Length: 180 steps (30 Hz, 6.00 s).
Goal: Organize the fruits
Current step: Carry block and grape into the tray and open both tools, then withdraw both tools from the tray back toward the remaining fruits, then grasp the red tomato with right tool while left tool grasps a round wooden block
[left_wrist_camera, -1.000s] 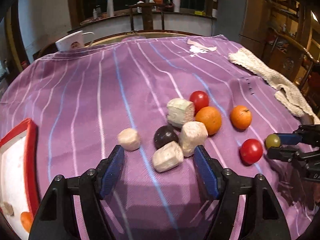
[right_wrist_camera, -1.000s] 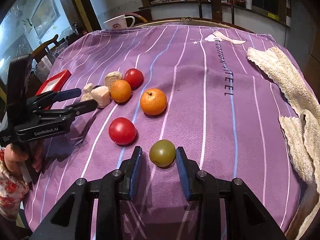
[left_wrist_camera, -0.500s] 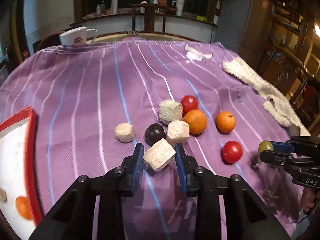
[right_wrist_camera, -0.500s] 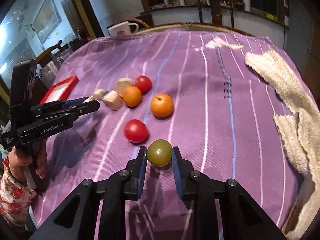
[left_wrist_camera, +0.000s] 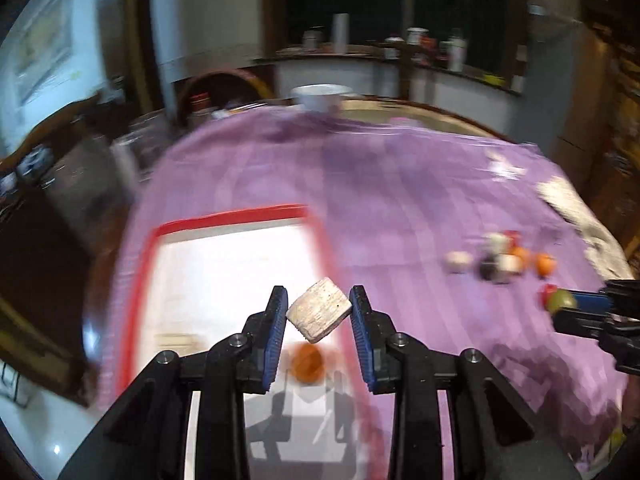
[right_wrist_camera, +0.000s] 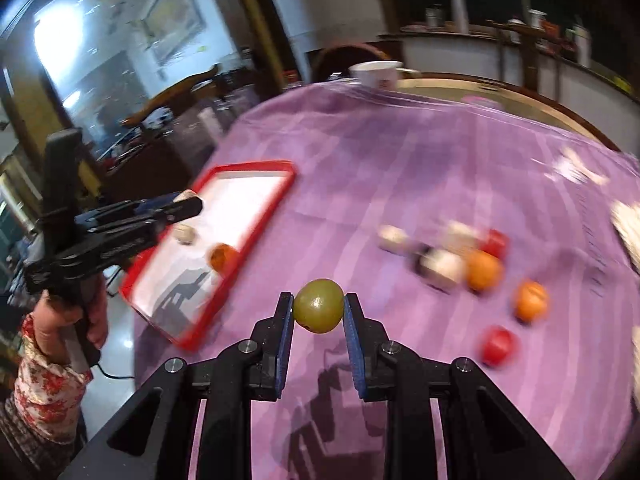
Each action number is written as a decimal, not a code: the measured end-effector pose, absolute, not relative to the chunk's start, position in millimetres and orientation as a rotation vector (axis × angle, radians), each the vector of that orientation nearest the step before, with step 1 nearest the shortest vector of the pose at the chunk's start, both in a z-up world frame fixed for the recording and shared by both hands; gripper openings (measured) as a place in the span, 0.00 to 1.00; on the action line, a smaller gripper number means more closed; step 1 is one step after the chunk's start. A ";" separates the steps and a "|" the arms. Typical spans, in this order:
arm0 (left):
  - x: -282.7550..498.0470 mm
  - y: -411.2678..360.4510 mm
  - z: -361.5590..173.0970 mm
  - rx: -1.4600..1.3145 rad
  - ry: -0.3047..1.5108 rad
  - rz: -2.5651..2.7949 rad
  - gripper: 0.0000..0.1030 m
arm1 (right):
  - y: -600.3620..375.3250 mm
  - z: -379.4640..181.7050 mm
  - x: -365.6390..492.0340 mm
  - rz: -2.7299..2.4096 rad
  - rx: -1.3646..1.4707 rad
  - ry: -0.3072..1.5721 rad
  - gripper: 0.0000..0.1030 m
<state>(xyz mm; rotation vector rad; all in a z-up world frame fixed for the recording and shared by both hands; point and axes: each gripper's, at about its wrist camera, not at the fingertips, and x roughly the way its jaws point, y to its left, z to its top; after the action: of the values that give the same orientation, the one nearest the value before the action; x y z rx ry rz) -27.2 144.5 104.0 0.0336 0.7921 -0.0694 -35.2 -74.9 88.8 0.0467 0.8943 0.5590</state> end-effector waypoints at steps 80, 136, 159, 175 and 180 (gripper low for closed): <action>-32.0 114.0 104.9 -0.241 0.750 -0.051 0.72 | -189.4 57.9 -17.0 0.108 0.152 0.937 0.13; 31.9 -64.7 22.0 0.108 0.938 -0.406 0.47 | -215.9 23.6 -26.9 0.425 0.169 0.828 0.14; 25.9 -101.1 25.0 0.280 0.832 -0.439 0.52 | -208.9 23.3 -31.1 0.388 0.103 0.794 0.14; -4.8 -64.6 37.6 0.189 0.827 -0.474 0.34 | -223.3 25.9 -39.4 0.469 0.221 0.840 0.14; -5.2 -69.1 34.0 0.213 0.816 -0.447 0.54 | -211.8 19.7 -37.6 0.488 0.167 0.893 0.15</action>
<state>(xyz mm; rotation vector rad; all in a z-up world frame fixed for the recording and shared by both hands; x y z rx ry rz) -5.2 -69.1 34.0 0.2131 0.8162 -0.4473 -37.6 -211.8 19.7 0.1670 0.8929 0.4883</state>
